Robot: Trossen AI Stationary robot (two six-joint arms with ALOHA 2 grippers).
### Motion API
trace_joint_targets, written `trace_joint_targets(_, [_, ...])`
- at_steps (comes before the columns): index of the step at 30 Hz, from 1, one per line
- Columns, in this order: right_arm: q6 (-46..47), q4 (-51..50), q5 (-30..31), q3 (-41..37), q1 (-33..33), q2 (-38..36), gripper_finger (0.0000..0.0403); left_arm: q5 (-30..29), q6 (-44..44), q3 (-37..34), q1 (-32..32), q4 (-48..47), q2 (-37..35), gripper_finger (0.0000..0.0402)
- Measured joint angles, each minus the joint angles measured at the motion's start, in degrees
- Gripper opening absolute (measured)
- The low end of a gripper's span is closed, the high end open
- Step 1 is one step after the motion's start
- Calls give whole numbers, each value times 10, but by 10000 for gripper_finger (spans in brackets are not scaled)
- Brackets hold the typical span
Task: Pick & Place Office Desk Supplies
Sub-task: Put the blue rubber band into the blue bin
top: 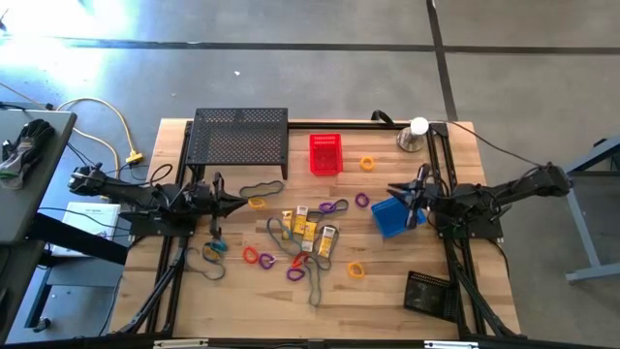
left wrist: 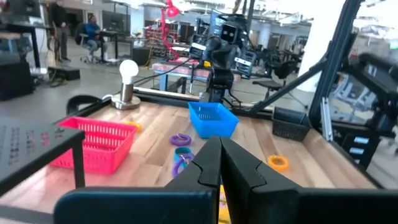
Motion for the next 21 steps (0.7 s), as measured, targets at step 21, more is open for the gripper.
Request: trace_joint_targets(21, [134,-245,17,233,-27,338,192,-1,25,0,-3,29,0,108])
